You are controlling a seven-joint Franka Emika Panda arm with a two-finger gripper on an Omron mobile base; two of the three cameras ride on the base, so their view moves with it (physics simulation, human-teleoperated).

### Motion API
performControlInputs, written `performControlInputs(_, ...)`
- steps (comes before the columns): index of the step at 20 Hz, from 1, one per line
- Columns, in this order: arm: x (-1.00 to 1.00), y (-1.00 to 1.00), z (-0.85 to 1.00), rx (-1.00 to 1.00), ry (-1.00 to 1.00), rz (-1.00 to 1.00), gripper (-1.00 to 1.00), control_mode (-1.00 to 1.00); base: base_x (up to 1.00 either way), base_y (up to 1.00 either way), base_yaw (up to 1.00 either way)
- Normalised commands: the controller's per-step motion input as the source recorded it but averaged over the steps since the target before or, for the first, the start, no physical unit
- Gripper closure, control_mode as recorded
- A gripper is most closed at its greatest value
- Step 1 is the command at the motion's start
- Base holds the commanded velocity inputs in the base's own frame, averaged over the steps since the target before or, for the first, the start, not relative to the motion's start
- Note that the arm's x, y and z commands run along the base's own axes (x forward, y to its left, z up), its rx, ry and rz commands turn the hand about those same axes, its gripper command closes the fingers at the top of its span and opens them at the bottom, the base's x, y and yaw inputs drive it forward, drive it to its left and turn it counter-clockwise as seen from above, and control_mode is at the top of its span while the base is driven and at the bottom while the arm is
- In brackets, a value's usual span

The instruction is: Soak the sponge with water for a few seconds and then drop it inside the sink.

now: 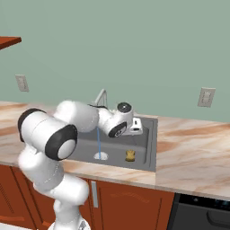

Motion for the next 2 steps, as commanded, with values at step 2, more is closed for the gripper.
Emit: performControlInputs(2,-0.18,0.06,0.59,0.00,0.00,0.00,-1.00,-1.00,0.00,0.00,0.00)
